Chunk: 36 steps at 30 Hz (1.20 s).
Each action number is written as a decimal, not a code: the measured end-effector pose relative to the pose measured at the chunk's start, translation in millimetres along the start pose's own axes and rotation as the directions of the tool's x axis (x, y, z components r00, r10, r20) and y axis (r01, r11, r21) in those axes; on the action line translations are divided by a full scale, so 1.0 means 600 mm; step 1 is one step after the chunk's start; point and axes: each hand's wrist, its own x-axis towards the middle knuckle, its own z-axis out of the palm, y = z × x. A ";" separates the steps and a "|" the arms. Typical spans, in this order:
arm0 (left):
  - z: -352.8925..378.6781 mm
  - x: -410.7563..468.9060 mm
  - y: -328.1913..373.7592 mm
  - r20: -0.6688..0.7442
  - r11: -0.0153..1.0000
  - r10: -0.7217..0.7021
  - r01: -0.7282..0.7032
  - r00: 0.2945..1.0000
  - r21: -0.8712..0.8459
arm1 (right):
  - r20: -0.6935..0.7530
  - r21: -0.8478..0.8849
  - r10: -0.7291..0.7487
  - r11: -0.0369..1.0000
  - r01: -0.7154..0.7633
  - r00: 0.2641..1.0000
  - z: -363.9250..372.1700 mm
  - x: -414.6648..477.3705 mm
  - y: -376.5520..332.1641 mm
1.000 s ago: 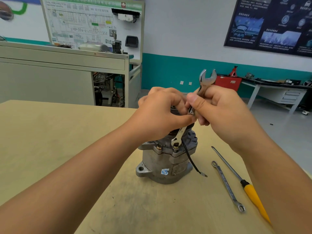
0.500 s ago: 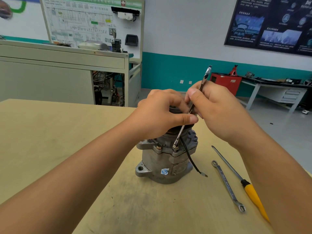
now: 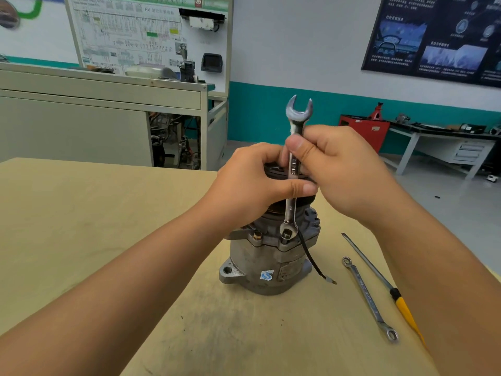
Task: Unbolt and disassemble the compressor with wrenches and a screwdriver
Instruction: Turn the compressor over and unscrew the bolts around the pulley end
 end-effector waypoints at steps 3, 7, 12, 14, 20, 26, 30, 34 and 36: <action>-0.003 -0.003 0.001 -0.002 1.000 0.005 -0.005 1.000 0.001 | 0.034 -0.003 -0.012 1.000 0.012 0.999 0.003 0.000 -0.002; -0.003 -0.006 0.002 0.009 1.000 0.001 -0.001 1.000 0.019 | 0.067 0.031 -0.019 0.999 0.017 0.998 0.006 -0.007 -0.006; -0.002 -0.011 0.002 0.037 0.999 0.020 -0.022 0.999 0.041 | 0.108 0.038 -0.026 0.999 0.023 0.994 0.005 -0.018 -0.009; -0.003 -0.011 0.004 0.043 0.999 0.029 -0.031 0.999 0.037 | 0.080 0.012 -0.038 0.999 0.037 0.996 0.004 -0.019 -0.011; -0.016 -0.007 0.014 0.128 0.998 0.062 -0.061 0.990 -0.011 | -0.030 -0.034 -0.099 0.995 0.098 0.995 -0.019 -0.020 -0.015; -0.007 -0.005 0.014 0.179 0.995 0.049 -0.064 0.983 0.079 | 0.007 -0.036 -0.046 0.998 0.046 0.999 -0.023 -0.028 -0.009; -0.004 -0.007 0.015 0.185 0.990 0.052 -0.075 0.981 0.121 | 0.016 -0.047 -0.033 0.998 0.034 0.999 -0.025 -0.033 -0.003; -0.003 -0.008 0.017 0.183 0.986 0.051 -0.079 0.982 0.146 | 0.024 -0.033 -0.043 0.998 0.044 0.999 -0.027 -0.035 0.002; -0.003 -0.008 0.017 0.175 0.983 0.049 -0.079 0.983 0.168 | 0.029 -0.045 -0.056 0.997 0.057 0.998 -0.028 -0.035 0.003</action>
